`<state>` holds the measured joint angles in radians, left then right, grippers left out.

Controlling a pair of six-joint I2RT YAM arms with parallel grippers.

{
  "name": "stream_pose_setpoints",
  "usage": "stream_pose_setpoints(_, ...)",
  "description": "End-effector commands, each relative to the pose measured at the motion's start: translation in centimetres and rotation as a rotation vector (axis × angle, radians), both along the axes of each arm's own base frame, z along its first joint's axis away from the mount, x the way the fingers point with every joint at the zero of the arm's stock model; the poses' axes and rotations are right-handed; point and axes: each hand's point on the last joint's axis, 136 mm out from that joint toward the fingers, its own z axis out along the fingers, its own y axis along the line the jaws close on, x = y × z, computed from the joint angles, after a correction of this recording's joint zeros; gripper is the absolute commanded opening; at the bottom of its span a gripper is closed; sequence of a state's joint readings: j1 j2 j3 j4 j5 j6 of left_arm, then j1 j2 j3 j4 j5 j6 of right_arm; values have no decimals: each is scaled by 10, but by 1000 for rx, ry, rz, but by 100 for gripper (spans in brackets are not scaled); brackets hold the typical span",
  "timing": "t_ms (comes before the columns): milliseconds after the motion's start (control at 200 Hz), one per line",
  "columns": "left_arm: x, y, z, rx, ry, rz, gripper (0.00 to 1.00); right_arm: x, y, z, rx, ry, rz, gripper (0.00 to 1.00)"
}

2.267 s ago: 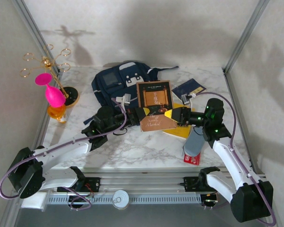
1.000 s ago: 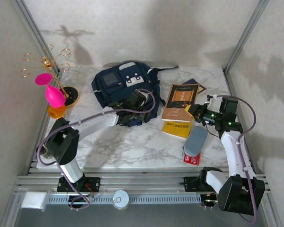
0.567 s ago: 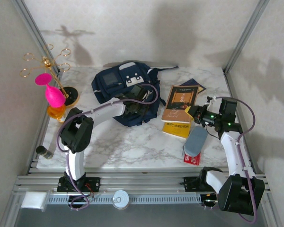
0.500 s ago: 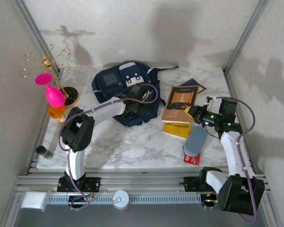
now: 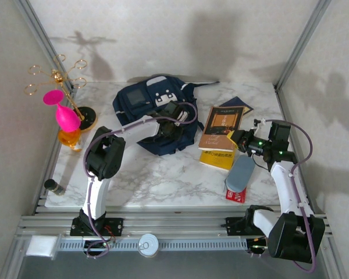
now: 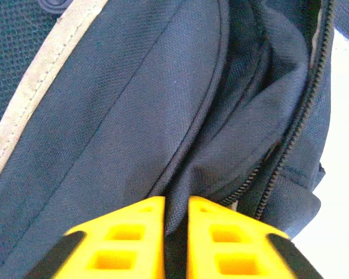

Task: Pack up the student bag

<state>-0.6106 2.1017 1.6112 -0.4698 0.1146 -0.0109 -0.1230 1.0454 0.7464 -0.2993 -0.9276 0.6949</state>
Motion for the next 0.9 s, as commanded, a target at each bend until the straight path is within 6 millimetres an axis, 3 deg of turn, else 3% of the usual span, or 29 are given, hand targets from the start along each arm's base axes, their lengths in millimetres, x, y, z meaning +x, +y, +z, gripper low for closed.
stream_pose_setpoints(0, 4, 6, 5, -7, 11, 10, 2, 4, 2, 21, 11, -94, 30, 0)
stream_pose_setpoints(175, 11, 7, 56, -78, -65, 50, 0, 5, 3, 24, 18, -100, 44, 0)
stream_pose_setpoints(370, 16, 22, 114, -116, -189, 138, 0, 5, 3, 24, 12, -100, 50, 0)
stream_pose_setpoints(551, 9, 24, 143, -176, -226, 150, 0, 4, 10, 23, 19, -89, 79, 0)
stream_pose_setpoints(711, 4, 27, 176, -233, -271, 172, 0, 3, 36, 13, 36, -46, 154, 0)
stream_pose_setpoints(891, -1, 33, 203, -266, -327, 183, 0, 21, 75, -3, 69, 10, 213, 0)
